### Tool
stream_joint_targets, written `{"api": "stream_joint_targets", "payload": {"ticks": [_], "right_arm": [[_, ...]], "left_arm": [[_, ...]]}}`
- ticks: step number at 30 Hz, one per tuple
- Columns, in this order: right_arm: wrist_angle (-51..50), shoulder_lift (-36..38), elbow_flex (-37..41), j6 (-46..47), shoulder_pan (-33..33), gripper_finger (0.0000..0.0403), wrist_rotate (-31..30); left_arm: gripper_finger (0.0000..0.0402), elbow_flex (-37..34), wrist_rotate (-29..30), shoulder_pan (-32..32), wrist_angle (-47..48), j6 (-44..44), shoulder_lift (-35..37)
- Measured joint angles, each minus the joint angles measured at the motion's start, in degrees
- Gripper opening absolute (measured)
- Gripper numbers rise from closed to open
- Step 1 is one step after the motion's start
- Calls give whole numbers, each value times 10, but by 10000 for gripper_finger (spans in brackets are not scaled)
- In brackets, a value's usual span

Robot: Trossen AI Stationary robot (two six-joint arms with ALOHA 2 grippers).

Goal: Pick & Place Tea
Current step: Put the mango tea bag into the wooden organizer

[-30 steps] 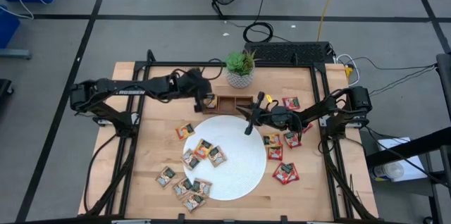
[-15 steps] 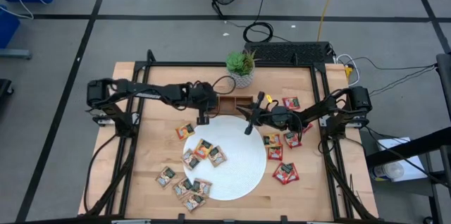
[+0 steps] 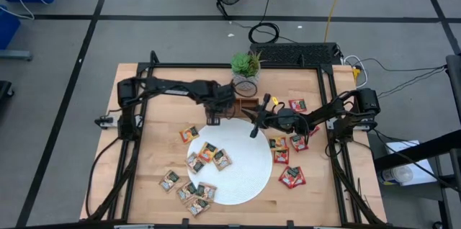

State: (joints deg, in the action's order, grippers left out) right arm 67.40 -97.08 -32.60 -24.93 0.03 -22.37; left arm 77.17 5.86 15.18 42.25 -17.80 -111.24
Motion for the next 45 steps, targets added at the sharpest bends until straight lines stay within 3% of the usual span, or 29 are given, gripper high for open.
{"api": "stream_joint_targets", "payload": {"ticks": [6,29,32,37,45], "right_arm": [[-5,0,0,0,0,33,0],[-7,0,0,2,0,33,0],[-7,0,0,2,0,34,0],[-7,0,0,1,0,34,0],[-8,0,0,1,0,33,0]], "left_arm": [[1,8,-34,2,25,11,-3],[1,10,-51,23,13,34,-31],[1,10,-24,20,9,43,-32],[3,9,73,15,5,74,-35],[5,8,99,1,8,90,-35]]}}
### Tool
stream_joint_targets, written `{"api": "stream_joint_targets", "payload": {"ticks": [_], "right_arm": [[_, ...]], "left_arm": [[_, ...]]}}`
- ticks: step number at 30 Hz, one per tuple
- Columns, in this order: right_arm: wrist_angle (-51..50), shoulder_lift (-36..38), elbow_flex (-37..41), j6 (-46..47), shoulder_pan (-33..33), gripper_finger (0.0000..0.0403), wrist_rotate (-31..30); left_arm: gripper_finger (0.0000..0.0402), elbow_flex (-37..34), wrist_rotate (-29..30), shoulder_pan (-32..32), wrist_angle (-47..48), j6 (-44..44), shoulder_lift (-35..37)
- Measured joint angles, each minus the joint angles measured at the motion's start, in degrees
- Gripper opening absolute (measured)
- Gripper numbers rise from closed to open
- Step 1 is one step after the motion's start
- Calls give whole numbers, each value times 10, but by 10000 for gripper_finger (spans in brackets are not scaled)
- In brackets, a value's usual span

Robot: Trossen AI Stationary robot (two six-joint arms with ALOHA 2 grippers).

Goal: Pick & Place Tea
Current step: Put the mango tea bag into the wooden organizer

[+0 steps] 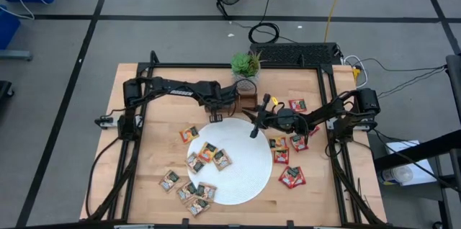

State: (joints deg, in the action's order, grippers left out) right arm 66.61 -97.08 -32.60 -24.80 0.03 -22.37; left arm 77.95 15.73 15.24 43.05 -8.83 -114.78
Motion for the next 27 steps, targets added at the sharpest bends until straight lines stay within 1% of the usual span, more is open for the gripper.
{"api": "stream_joint_targets", "payload": {"ticks": [3,6,8,10,13,17,23,27], "right_arm": [[0,0,0,0,0,34,0],[0,0,0,0,0,33,0],[0,0,0,0,0,34,0],[0,0,0,0,0,34,0],[0,0,0,0,0,34,0],[0,0,0,-1,0,34,0],[0,0,0,0,0,33,0],[0,0,0,0,0,34,0]], "left_arm": [[17,0,0,-4,2,0,0],[20,0,-5,-10,4,-13,0],[13,0,-24,-14,7,-36,0],[5,0,-56,-17,8,-59,0],[8,0,-74,-22,8,-72,0],[19,0,-55,-24,7,-74,0],[4,0,4,-24,6,-72,0],[15,0,9,-24,6,-72,0]]}}
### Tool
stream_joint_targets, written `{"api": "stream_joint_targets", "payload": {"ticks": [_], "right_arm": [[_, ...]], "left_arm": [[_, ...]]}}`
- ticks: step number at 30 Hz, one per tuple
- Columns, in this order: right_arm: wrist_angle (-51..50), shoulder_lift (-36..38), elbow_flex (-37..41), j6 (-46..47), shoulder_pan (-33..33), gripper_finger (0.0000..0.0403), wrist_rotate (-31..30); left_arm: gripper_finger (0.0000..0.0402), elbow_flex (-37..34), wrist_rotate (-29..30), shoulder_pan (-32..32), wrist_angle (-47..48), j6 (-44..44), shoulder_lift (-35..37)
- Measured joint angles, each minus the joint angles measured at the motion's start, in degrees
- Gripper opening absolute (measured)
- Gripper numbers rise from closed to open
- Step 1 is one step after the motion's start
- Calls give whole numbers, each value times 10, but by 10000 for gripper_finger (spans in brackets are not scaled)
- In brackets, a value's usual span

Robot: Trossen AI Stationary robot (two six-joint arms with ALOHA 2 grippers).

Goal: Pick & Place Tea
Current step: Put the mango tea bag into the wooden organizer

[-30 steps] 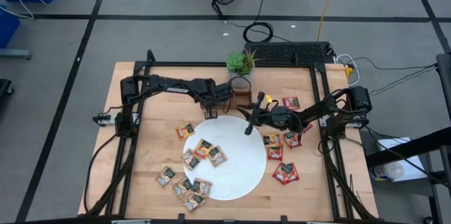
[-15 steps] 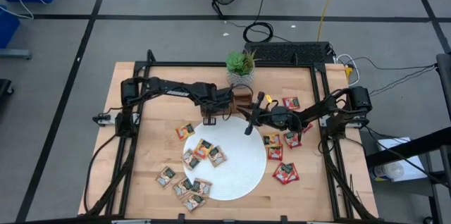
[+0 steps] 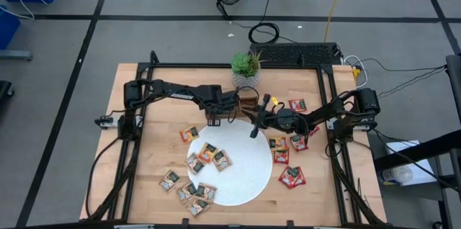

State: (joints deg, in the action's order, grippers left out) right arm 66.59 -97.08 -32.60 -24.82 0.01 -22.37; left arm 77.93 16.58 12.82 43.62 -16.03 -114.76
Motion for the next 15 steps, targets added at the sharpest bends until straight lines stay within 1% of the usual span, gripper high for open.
{"api": "stream_joint_targets", "payload": {"ticks": [6,15], "right_arm": [[0,0,0,0,0,34,0],[0,0,0,0,0,34,0]], "left_arm": [[43,0,0,-7,0,2,0],[49,0,1,-23,8,-15,16]]}}
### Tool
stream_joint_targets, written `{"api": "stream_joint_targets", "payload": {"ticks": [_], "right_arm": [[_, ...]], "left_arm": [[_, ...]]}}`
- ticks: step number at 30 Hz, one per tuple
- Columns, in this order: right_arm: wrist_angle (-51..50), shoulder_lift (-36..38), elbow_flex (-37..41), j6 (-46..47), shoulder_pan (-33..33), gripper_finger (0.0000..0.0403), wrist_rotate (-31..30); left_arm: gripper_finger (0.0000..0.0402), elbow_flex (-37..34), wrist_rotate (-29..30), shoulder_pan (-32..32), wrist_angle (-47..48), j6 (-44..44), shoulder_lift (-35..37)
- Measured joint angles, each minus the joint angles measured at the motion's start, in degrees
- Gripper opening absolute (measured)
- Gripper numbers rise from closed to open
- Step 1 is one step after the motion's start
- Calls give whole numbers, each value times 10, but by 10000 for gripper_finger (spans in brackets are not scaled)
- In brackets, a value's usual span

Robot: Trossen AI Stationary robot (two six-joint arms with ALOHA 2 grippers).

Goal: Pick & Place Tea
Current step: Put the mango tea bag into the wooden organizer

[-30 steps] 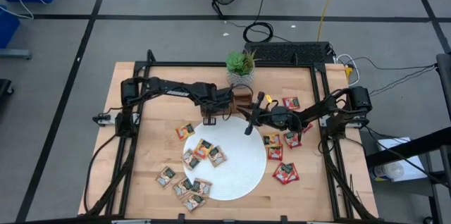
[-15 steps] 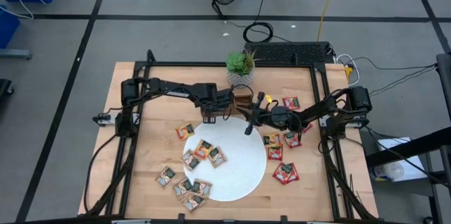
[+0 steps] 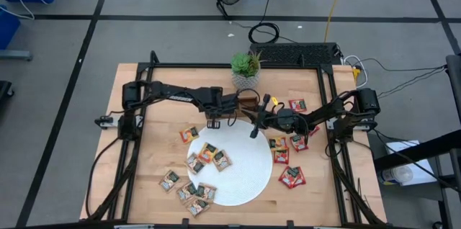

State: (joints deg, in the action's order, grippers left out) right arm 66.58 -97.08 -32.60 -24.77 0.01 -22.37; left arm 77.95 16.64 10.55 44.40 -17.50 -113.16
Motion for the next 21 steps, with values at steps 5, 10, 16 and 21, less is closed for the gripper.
{"api": "stream_joint_targets", "payload": {"ticks": [5,10,16,21], "right_arm": [[0,0,0,0,0,34,0],[-13,0,0,0,0,34,-1],[-21,0,0,-1,0,34,-3],[-26,0,0,0,0,34,-3]], "left_arm": [[49,0,0,-10,10,18,40],[49,0,-30,-20,51,102,113],[56,-50,-174,-36,96,233,193],[104,-126,-156,-74,123,380,226]]}}
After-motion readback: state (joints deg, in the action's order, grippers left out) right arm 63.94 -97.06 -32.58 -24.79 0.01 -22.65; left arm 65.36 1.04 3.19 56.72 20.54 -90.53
